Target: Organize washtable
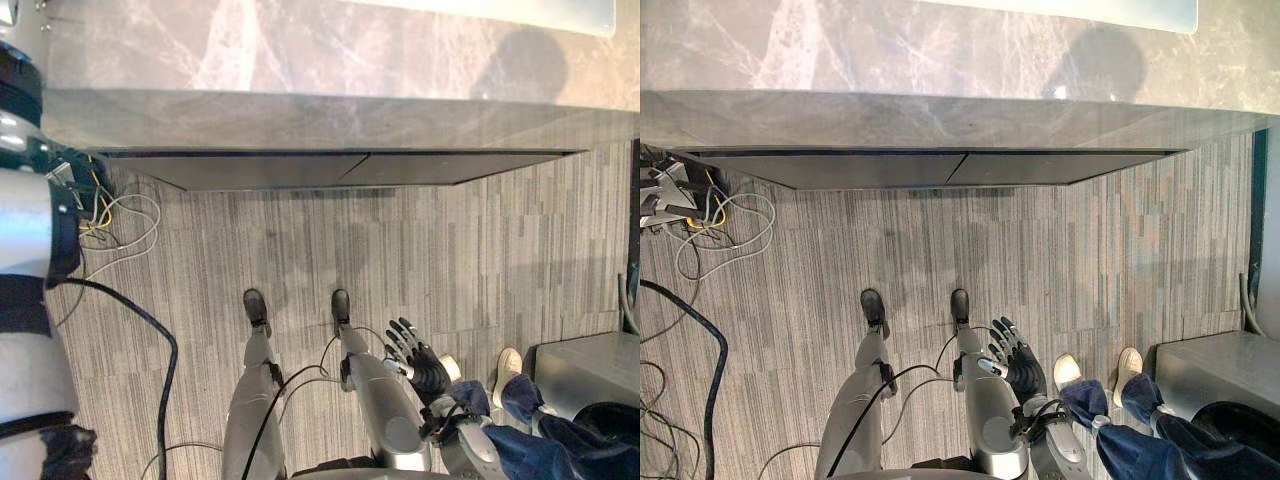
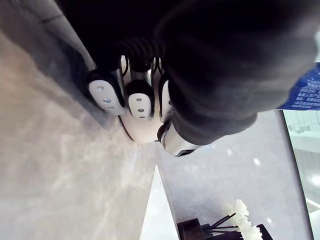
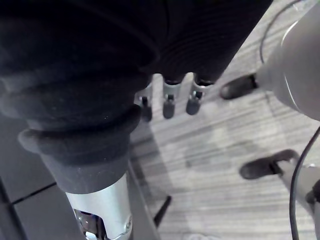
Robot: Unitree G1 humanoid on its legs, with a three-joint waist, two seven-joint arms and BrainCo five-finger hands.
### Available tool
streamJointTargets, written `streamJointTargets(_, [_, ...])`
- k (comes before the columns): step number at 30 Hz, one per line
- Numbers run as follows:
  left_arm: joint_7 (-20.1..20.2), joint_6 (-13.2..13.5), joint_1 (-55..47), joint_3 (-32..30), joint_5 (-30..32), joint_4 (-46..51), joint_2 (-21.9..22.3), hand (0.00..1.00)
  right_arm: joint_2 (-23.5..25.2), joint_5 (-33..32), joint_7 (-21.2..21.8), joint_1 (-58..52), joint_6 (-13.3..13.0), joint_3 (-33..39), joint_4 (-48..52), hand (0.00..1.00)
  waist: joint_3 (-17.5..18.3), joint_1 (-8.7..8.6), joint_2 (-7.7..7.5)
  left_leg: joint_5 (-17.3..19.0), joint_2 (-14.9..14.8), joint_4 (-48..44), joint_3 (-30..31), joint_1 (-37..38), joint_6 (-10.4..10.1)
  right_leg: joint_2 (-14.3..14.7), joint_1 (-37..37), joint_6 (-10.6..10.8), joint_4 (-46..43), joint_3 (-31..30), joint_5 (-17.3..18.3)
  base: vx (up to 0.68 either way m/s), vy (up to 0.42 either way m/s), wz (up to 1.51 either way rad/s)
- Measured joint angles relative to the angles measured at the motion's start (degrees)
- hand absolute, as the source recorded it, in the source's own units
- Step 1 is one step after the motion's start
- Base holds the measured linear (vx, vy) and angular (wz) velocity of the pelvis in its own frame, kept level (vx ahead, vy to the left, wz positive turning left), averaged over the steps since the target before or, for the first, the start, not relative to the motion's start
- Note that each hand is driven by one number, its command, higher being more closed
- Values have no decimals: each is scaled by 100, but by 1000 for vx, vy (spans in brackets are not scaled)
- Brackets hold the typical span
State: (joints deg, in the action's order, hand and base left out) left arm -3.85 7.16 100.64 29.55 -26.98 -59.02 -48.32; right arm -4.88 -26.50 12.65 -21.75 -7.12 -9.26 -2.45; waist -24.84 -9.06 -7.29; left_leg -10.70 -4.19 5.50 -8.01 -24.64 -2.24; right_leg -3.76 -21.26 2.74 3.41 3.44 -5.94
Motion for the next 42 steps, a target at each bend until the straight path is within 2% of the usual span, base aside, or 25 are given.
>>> streamJointTargets(6, [-15,-8,-143,-210,-7,107,65,100,-4,1,-1,0,-22,-18,-7,0,0,-97,0,-17,10,-3,32,41,22,-7,70,0,0,59,0,-4,9,4])
streamJointTargets(7, [-42,-3,-588,-535,-59,587,172,100,-3,1,-1,0,-22,-46,-25,0,0,-98,1,-17,16,-3,43,150,22,-16,182,0,2,84,1,2,18,7])
streamJointTargets(10, [-117,56,-1424,-863,-237,1669,507,100,-3,4,-2,3,-22,-60,-56,0,6,-57,13,-14,30,-1,98,310,18,-31,364,-2,9,123,6,0,18,7])
streamJointTargets(12, [-132,164,-2147,-1036,-419,2699,832,100,-4,8,-15,13,-17,-43,-81,0,12,53,26,-11,43,0,143,385,17,-40,453,4,9,136,32,-28,16,6])
streamJointTargets(14, [-108,314,-3150,-1236,-665,3704,1035,100,-3,10,-41,156,23,4,-210,0,16,69,56,-10,52,1,174,538,16,-43,618,19,3,163,59,-30,15,8])
streamJointTargets(15, [-80,391,-3970,-1458,-856,4390,1234,100,-1,10,-84,224,31,106,-281,0,66,83,155,12,62,3,207,667,-8,-39,748,38,-23,196,109,-17,11,18])
streamJointTargets(16, [50,450,-4881,-1682,-1043,4932,1489,100,3,10,-159,229,57,290,-313,0,176,113,351,39,81,6,258,771,10,-40,859,52,-72,259,180,-2,10,20])
streamJointTargets(17, [96,457,-5366,-1764,-1110,5152,1608,100,3,11,-177,229,72,402,-339,0,247,147,457,56,88,8,270,827,10,-48,901,52,-120,272,221,30,20,16])
streamJointTargets(19, [275,462,-7137,-2114,-1370,5783,2120,100,-4,13,-261,230,98,813,-522,0,524,361,815,160,110,26,282,1143,-48,-85,1150,74,-287,280,408,56,31,7])
streamJointTargets(21, [371,436,-8276,-2393,-1513,6204,2478,100,2,13,-282,227,136,1080,-630,0,790,477,961,198,115,38,307,1352,-13,-94,1315,80,-426,339,563,86,14,15])
streamJointTargets(23, [407,429,-9323,-2697,-1513,6557,2837,100,17,11,-348,230,133,1325,-628,0,1077,521,1023,223,131,35,339,1530,-9,-114,1487,85,-523,436,693,111,4,25])
streamJointTargets(24, [453,423,-9915,-2850,-1514,6762,3069,0,46,11,-399,233,129,1490,-627,0,1218,548,1016,240,139,25,368,1658,-21,-125,1612,97,-580,468,771,70,2,24])
streamJointTargets(28, [668,255,-11492,-2848,-1517,6970,3898,0,242,10,-456,134,121,1948,-744,0,1593,656,998,284,145,40,491,1963,-28,-135,1938,84,-614,610,898,2,0,18])
streamJointTargets(30, [803,170,-11985,-2657,-1510,6894,4097,0,294,12,-457,18,136,2010,-826,0,1658,678,995,311,131,39,512,2079,-49,-144,2061,106,-618,634,943,-23,-5,11])
streamJointTargets(33, [1151,-101,-12480,-2139,-1504,5696,4225,0,346,142,-400,-288,201,1971,-1312,0,1904,680,1008,339,124,41,589,2199,-47,-153,2220,112,-612,714,1007,-34,-4,11])
streamJointTargets(36, [1357,-308,-12461,-1949,-1345,4315,4420,0,340,371,-342,-460,281,1828,-1834,0,2010,680,983,363,114,42,616,2283,-33,-154,2318,112,-610,730,1007,-38,2,3])
streamJointTargets(40, [1371,-372,-12341,-1893,-735,3000,4575,0,361,874,-379,-476,326,1716,-2419,0,2148,678,958,364,96,42,606,2319,-32,-145,2345,114,-610,695,1006,-15,-2,-1])
streamJointTargets(42, [1279,-400,-12293,-1909,-699,2857,4589,0,376,933,-428,-466,324,1721,-2515,0,2146,678,926,364,98,42,588,2344,-31,-144,2358,115,-611,650,1007,-4,1,-4])
